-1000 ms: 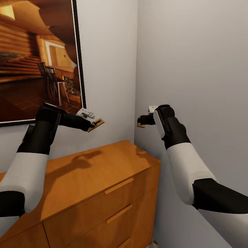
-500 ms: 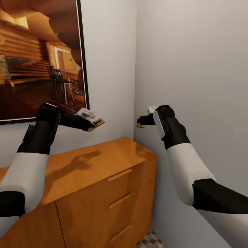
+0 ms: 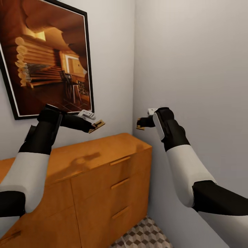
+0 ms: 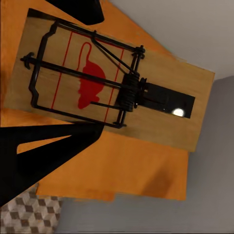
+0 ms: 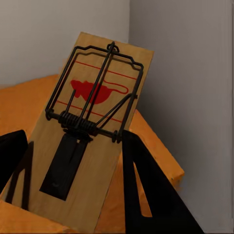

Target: Take the four mousetraps from the cabinet in the bathroom and place them on the bathroom floor. Make sure all four end up on the same floor surface, and ensure that at least two of them are either under or directly next to the same bathroom sink.

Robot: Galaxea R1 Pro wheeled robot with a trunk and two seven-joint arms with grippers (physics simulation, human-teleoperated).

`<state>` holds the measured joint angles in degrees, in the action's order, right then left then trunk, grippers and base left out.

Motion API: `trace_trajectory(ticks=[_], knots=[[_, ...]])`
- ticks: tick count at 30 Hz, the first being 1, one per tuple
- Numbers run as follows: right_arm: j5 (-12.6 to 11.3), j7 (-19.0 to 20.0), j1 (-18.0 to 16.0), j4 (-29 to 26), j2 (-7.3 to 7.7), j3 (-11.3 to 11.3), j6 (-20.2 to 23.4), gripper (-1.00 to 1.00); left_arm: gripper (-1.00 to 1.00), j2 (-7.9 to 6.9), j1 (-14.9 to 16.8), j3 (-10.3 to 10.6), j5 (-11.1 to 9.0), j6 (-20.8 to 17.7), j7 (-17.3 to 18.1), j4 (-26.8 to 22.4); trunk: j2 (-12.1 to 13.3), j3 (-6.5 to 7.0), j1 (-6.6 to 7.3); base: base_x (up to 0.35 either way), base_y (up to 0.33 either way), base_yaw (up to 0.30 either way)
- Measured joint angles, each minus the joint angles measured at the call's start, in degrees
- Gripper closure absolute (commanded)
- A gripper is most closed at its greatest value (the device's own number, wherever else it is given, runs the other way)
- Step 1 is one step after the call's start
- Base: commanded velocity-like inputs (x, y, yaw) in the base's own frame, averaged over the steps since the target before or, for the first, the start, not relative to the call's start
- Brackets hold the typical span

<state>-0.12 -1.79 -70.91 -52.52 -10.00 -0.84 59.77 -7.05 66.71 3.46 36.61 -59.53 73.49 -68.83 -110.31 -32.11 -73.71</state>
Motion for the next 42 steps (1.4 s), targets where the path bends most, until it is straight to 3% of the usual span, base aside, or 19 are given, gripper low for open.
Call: trace_trajectory(ticks=[7, 30, 37, 40, 42], knots=[[0.12, 0.00, 1.63, -0.02, 0.00, -0.05, 0.00, 1.00, 1.00, -0.02, -0.12, 0.00, 0.05, 0.00, 0.00, 0.35, 0.00, 0.00, 0.00, -0.336, -0.067, 0.000], [0.45, -0.20, 2.41, -0.01, 0.00, -0.05, 0.00, 1.00, 1.00, -0.14, -0.42, -0.07, 0.16, 0.00, -0.21, 1.97, 0.00, 0.00, 0.00, -0.336, -0.079, 0.000], [0.49, -0.46, 4.51, 0.03, 0.00, -0.05, 0.00, 1.00, 1.00, 0.30, -3.24, -0.06, 0.21, -0.01, -0.72, 2.68, 0.00, 0.00, 0.00, -0.336, -0.083, 0.000], [0.54, -0.63, 6.40, 0.34, 0.00, -0.09, -0.01, 1.00, 1.00, 0.72, -6.02, -0.06, 0.21, -0.01, -2.91, 3.45, 0.00, -0.01, 0.00, -0.335, -0.084, 0.000], [0.57, -0.79, 8.91, 0.82, 0.00, -0.14, -0.01, 1.00, 1.00, 1.42, -9.12, -0.10, 0.17, 0.02, -6.46, 4.79, 0.01, -0.01, 0.00, -0.335, -0.084, 0.000]])
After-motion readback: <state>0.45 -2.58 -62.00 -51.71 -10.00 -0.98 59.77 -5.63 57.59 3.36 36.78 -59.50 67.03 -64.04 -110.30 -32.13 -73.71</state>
